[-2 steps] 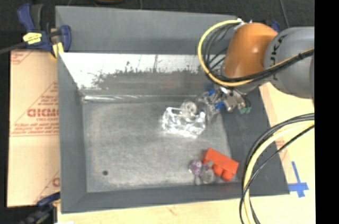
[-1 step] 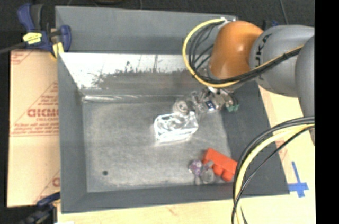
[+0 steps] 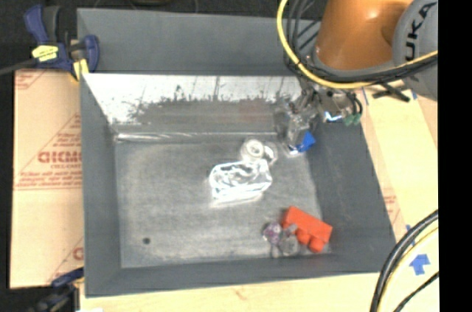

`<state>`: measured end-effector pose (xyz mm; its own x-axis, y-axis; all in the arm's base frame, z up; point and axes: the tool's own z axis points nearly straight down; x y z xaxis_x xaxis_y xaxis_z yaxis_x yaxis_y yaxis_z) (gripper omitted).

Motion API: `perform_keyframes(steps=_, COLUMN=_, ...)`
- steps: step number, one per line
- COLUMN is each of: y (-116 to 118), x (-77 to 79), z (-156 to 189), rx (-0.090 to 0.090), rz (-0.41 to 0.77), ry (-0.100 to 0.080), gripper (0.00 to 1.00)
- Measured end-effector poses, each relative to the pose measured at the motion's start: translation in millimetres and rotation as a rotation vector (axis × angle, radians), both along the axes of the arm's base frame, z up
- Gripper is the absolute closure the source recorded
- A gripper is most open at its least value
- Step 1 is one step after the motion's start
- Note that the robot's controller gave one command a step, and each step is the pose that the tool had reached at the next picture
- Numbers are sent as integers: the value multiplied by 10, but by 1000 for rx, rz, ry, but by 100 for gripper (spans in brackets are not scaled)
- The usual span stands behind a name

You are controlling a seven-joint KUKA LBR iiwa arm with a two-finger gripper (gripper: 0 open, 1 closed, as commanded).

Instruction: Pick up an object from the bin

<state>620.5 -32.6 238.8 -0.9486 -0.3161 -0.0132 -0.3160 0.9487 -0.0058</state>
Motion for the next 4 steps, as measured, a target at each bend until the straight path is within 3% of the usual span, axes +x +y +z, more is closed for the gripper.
perform_keyframes(steps=1, y=40, x=-403, z=-1321, rx=3, rz=21, ry=11, gripper=100)
perform_keyframes(steps=2, y=38, x=-394, z=-1296, rx=2, rz=22, ry=10, gripper=0)
perform_keyframes(steps=3, y=67, x=-274, z=-1696, rx=3, rz=-3, ry=12, gripper=0)
perform_keyframes(steps=4, y=65, x=-271, z=-1676, rx=3, rz=-1, ry=10, gripper=100)
